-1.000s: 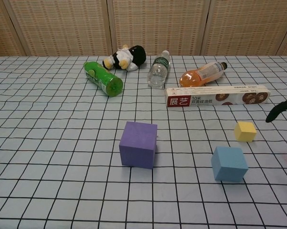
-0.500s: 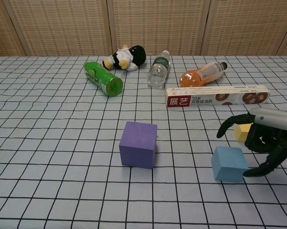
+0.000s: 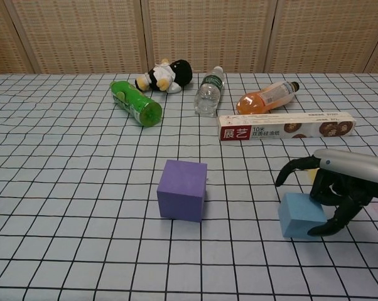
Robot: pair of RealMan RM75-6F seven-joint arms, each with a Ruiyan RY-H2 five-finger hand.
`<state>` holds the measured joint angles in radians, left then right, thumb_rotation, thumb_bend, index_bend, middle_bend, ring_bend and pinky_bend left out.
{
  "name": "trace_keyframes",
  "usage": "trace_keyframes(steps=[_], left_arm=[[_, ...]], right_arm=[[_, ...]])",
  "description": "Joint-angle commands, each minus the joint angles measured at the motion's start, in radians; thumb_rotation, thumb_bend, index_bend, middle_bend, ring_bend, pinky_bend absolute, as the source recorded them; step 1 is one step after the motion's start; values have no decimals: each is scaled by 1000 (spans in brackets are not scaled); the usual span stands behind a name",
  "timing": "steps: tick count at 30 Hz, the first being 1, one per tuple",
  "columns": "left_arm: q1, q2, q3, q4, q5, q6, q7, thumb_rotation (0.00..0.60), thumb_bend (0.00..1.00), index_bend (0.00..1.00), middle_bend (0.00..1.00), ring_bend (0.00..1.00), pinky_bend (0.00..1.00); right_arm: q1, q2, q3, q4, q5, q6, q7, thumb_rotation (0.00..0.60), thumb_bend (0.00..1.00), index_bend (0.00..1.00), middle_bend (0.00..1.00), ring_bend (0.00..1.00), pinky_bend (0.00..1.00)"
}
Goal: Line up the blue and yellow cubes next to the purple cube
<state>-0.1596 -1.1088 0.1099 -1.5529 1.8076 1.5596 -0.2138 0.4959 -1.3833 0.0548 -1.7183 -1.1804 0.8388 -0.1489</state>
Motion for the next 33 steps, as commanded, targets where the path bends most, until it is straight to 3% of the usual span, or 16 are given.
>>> trace_keyframes(steps=[1, 6, 20, 33], left_arm=[[1, 1, 0, 0, 0, 2, -2, 600, 486, 446, 507, 429, 648], [1, 1, -1, 1, 0, 5, -10, 600, 486, 447, 510, 429, 648], [-1, 3, 2, -1, 3, -1, -10, 600, 486, 449, 510, 429, 648], [-3, 6, 4, -1, 4, -8, -14, 600, 485, 452, 510, 429, 649]], right_arm=[[6, -13, -3, 12, 6, 2, -10, 600, 0, 283, 927, 772, 972], [8, -35, -8, 29, 7, 23, -23, 600, 0, 302, 930, 775, 972], [4, -55, -15, 43, -9, 70, -24, 600, 0, 488, 942, 790, 977], [22, -111, 23, 70, -54, 108, 16, 600, 0, 509, 943, 791, 978]])
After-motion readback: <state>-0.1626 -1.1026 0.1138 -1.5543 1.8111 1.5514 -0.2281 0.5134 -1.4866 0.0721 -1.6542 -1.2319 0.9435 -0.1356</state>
